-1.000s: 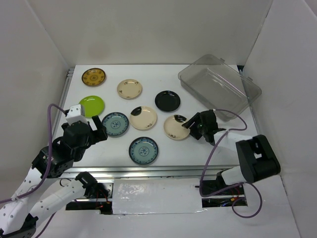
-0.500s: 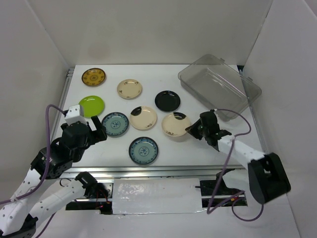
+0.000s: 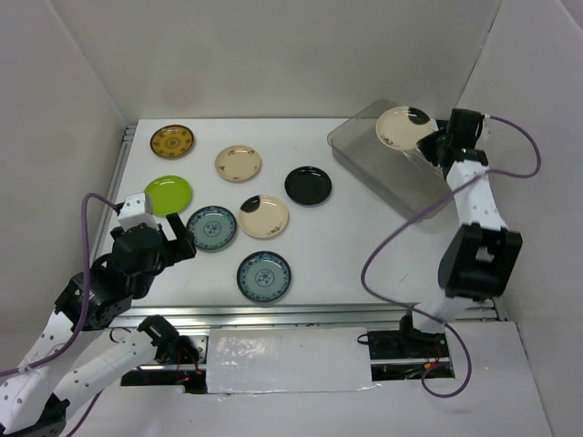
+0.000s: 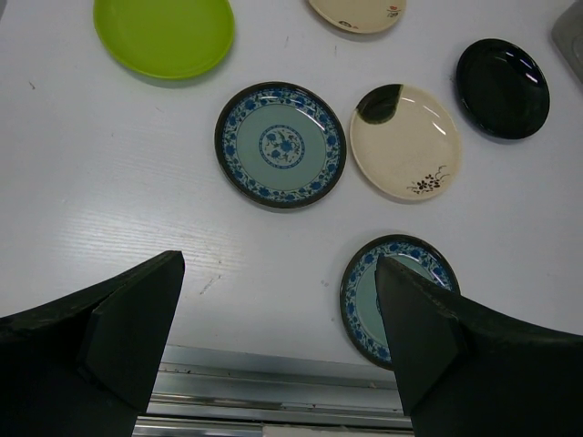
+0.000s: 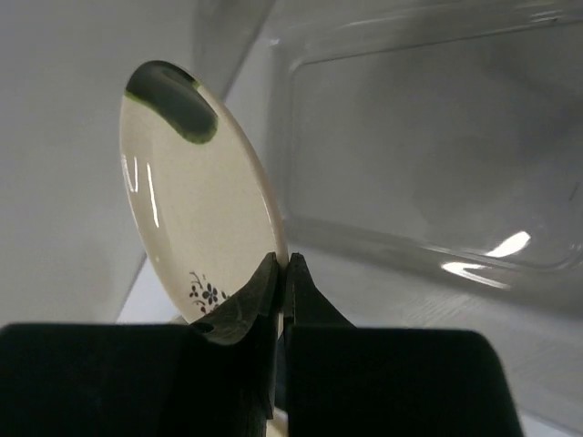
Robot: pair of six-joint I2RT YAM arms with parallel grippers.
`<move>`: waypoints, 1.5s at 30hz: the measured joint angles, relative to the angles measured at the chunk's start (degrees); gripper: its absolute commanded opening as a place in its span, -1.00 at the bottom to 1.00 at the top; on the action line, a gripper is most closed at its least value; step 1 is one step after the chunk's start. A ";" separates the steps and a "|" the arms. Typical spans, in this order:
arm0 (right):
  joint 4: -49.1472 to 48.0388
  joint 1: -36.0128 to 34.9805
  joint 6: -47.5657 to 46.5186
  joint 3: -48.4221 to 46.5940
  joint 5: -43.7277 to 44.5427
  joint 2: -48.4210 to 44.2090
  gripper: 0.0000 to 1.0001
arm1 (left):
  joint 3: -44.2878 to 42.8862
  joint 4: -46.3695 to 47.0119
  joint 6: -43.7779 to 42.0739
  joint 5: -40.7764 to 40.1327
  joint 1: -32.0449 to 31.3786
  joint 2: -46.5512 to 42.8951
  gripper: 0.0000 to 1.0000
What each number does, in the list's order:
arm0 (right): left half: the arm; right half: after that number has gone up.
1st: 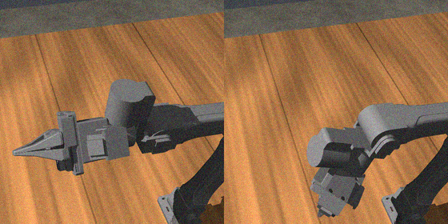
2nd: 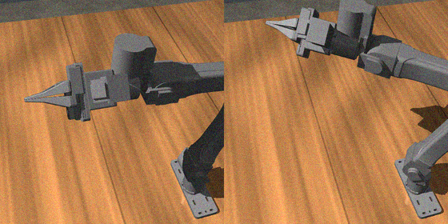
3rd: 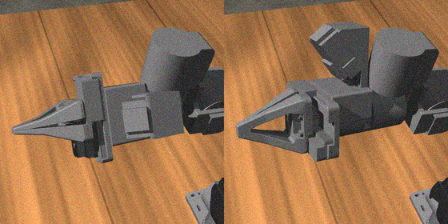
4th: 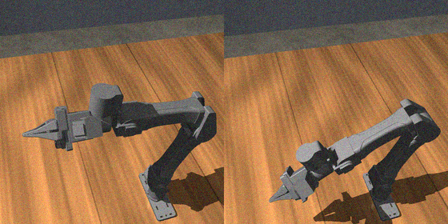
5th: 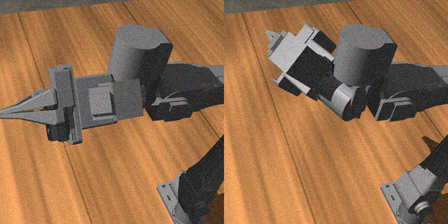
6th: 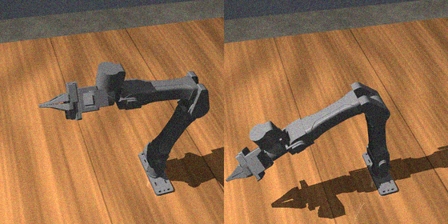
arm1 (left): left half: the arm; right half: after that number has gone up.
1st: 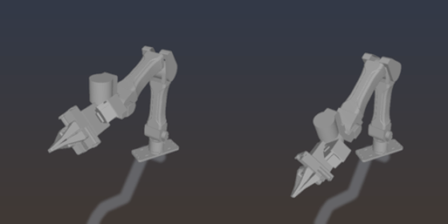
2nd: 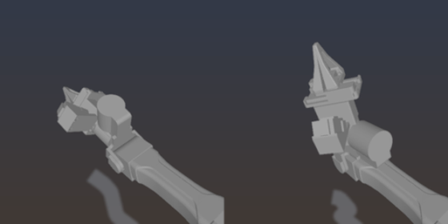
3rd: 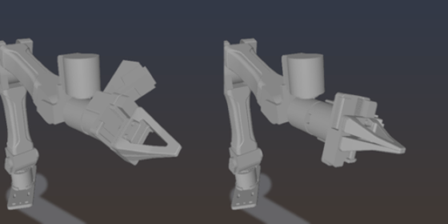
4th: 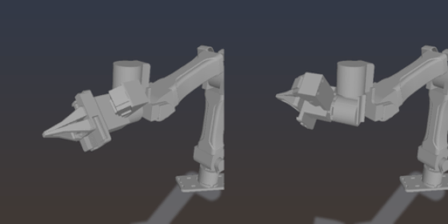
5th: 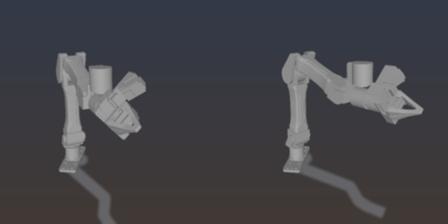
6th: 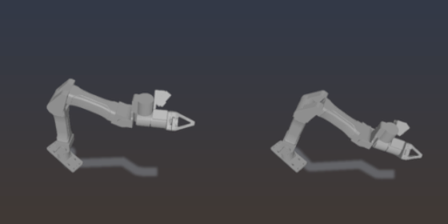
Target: Place the plates into the plastic bin on the countertop
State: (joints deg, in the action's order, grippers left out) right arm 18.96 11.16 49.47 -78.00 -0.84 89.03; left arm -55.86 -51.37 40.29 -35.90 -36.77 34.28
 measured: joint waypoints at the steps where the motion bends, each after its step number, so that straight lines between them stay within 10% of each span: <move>1: 1.60 0.90 -0.15 -4.42 -0.17 5.03 -1.00 | 0.00 0.00 -0.02 0.02 0.00 -0.09 0.99; 11: 11.13 2.71 -0.83 -26.01 -2.91 33.09 -0.77 | 0.02 0.48 -1.09 0.48 0.00 -0.26 0.99; 15: 11.61 2.64 0.11 -26.16 -4.15 34.21 0.63 | 0.02 0.63 -1.27 1.11 0.00 0.74 0.99; 18: 11.15 2.23 -0.46 -26.56 -4.35 33.81 1.00 | 0.22 0.87 -1.31 1.42 0.00 0.85 0.99; 32: -2.01 -26.43 -5.01 4.81 1.36 -4.52 0.98 | 0.52 1.01 -1.27 1.53 0.00 0.61 0.99; 39: -14.64 -28.24 2.25 24.09 2.08 1.62 0.97 | 0.52 1.01 -1.20 1.49 0.00 -0.72 0.99; 45: -21.62 -27.02 5.84 22.23 -3.23 13.44 0.92 | 0.52 1.03 -1.14 1.29 0.00 -2.80 0.99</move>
State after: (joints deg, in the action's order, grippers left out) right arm -2.66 -15.86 55.31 -55.77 -4.08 102.48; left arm -55.33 -50.35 39.16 -34.61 -36.77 31.48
